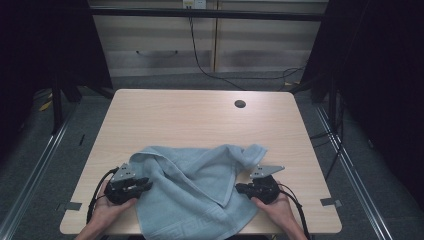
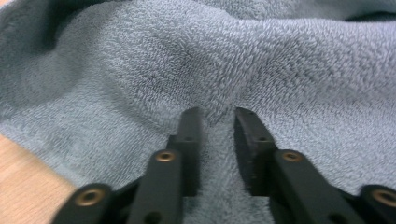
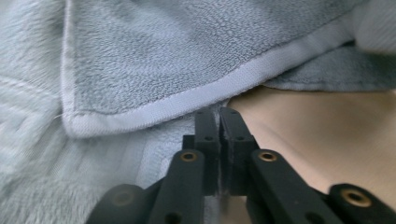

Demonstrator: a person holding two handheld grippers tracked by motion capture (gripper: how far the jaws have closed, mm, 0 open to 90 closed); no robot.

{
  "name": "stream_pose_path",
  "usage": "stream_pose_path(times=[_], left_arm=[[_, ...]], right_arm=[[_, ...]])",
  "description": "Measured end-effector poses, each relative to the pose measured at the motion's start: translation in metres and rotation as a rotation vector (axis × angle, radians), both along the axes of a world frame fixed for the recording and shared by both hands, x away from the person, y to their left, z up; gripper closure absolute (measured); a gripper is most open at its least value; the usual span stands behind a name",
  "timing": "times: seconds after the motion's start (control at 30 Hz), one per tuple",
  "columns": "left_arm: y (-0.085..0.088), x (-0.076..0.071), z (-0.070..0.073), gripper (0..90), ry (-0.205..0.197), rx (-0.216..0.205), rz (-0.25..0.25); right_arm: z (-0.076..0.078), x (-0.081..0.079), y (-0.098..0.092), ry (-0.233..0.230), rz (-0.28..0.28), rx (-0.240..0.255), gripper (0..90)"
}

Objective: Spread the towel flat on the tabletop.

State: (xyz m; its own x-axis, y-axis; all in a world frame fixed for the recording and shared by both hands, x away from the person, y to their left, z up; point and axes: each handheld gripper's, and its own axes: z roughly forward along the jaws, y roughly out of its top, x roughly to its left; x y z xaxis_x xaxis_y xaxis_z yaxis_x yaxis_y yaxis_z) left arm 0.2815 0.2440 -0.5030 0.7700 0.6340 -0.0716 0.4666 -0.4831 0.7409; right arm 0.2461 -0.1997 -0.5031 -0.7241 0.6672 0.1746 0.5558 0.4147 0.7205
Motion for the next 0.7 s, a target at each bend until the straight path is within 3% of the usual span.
stream_pose_path(times=[0.07,0.1,0.13,0.17,0.27,0.47,0.53,0.63,0.7], left_arm=[[0.000,0.001,0.000,81.1,0.009,-0.008,-0.006],[0.000,0.002,0.000,81.1,0.010,-0.011,-0.007],[0.000,0.002,-0.001,81.3,0.017,-0.020,-0.011],[-0.001,0.002,-0.001,81.3,0.024,-0.029,-0.020],[-0.003,0.002,-0.002,81.1,0.033,-0.041,-0.056],[-0.015,-0.019,0.001,81.1,0.038,-0.022,-0.168],[-0.015,-0.026,0.002,80.8,0.043,-0.018,-0.177],[-0.009,-0.032,0.005,75.0,0.056,-0.010,-0.173],[-0.004,-0.034,0.011,72.8,0.066,-0.051,-0.182]], right_arm=[[0.001,-0.014,-0.002,0.024,0.037,0.017,88.9],[0.001,-0.014,-0.002,0.024,0.037,0.017,88.9],[0.000,-0.027,-0.001,0.045,0.066,0.039,89.1],[0.000,-0.027,-0.001,0.045,0.066,0.039,89.1],[0.001,-0.046,0.003,0.074,0.108,0.060,89.1],[0.002,-0.082,0.022,0.108,0.217,0.081,87.8],[0.003,-0.084,0.022,0.100,0.216,0.081,85.0],[0.011,-0.081,0.016,0.060,0.178,0.128,75.0],[0.020,-0.077,0.008,0.018,0.142,0.141,71.6]])
